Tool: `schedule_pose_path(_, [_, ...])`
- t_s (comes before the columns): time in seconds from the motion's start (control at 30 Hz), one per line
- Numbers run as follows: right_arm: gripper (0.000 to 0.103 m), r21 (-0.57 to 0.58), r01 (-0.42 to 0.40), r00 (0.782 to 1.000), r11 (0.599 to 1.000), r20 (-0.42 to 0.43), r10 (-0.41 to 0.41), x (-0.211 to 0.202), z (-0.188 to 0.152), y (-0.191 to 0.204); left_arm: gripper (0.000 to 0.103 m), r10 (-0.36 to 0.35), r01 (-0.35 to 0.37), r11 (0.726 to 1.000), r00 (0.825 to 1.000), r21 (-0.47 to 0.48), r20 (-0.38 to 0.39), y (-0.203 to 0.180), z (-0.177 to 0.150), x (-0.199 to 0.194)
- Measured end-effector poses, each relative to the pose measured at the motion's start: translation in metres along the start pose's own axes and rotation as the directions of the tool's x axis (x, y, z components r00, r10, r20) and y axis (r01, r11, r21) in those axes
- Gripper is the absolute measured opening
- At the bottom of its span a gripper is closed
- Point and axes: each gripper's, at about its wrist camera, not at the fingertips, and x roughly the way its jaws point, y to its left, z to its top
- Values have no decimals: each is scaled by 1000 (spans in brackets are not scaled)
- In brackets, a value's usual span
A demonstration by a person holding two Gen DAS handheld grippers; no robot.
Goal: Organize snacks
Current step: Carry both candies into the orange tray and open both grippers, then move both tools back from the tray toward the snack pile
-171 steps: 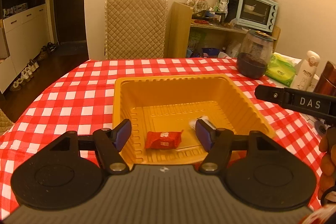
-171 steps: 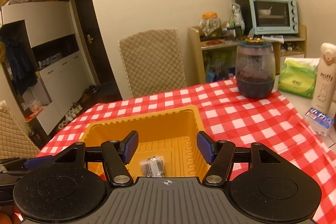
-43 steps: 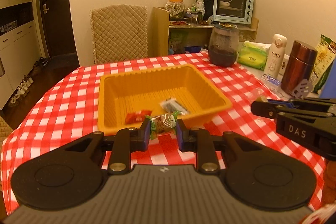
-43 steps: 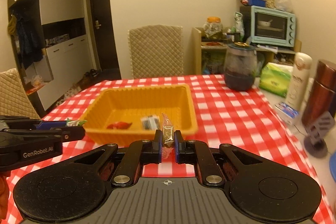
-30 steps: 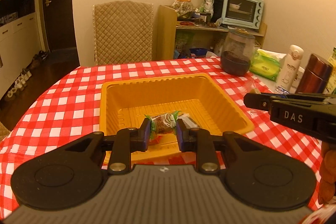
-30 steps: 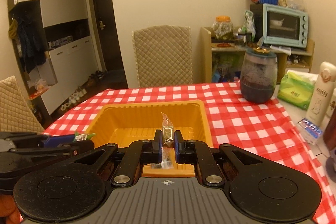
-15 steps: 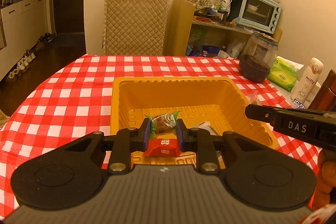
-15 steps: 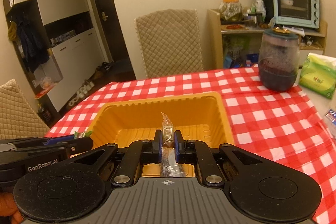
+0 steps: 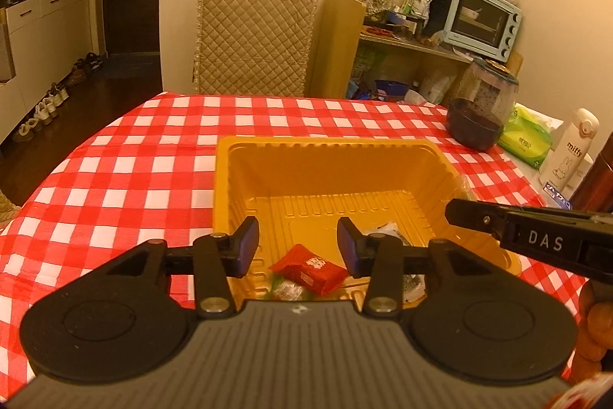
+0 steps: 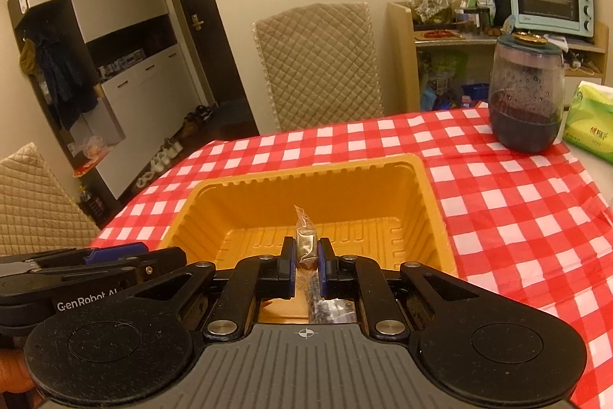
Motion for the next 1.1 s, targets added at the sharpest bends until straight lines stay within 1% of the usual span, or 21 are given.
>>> schedule_pose_path(0.23, [11, -1, -19, 1000, 1000, 15, 19, 1, 0, 5, 41, 3, -3, 1000, 1000, 5, 8, 1, 0, -3])
schedule_pose_path(0.33, [12, 19, -55, 998, 998, 36, 54, 3, -2, 3, 41, 6, -6, 1000, 1000, 11, 5, 1, -1, -2])
schedule_pose_path(0.37, [13, 30, -62, 998, 998, 35, 61, 4, -2, 1, 41, 7, -7, 1000, 1000, 11, 4, 1, -1, -2])
schedule_pose_path(0.43, [27, 54, -59, 998, 997, 38, 57, 4, -2, -2, 41, 10, -11, 1000, 1000, 11, 4, 2, -1, -2])
schedule_pose_path(0.47, [42, 68, -61, 997, 996, 43, 58, 4, -1, -5, 41, 12, -12, 1000, 1000, 10, 4, 2, -1, -2])
schedule_pose_path(0.5, [46, 81, -62, 997, 995, 48, 59, 2, 0, -7, 41, 12, -12, 1000, 1000, 10, 4, 3, -2, -2])
schedule_pose_path(0.7, [46, 88, -39, 998, 995, 58, 34, -4, 3, -9, 41, 13, -13, 1000, 1000, 23, 1, 3, -4, -2])
schedule_pose_path(0.9, [46, 61, -23, 998, 998, 64, 19, -8, 3, -6, 42, 12, -12, 999, 1000, 33, 2, 0, -6, -3])
schedule_pose_path(1.1, [46, 35, 5, 996, 999, 87, -8, -18, 0, -4, 44, 11, -11, 999, 1000, 45, 6, -6, -8, -9])
